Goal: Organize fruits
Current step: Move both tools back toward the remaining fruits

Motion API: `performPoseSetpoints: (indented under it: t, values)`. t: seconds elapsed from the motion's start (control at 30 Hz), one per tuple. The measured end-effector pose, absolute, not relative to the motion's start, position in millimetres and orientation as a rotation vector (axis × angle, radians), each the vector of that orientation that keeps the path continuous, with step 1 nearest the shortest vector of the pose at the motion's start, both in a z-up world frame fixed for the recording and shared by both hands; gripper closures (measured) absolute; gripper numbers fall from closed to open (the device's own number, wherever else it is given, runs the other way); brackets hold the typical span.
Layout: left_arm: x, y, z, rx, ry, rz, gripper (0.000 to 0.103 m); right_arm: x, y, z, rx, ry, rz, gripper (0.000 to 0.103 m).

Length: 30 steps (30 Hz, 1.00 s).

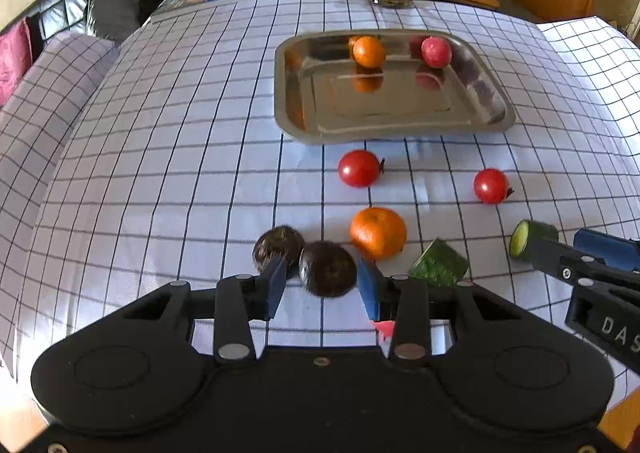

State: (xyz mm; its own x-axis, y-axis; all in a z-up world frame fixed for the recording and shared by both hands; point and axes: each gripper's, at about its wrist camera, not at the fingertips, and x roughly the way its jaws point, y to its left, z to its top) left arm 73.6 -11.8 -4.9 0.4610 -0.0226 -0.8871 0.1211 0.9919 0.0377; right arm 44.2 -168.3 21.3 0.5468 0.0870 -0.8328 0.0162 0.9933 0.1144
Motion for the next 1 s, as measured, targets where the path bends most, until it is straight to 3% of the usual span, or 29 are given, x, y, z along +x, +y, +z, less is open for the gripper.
performPoseSetpoints:
  t: [1.0]
  values:
    - [90.1,37.2,-30.5,0.021,1.224,-0.098,0.054,54.2,-178.2,-8.3,0.084,1.101,-0.030,0.060]
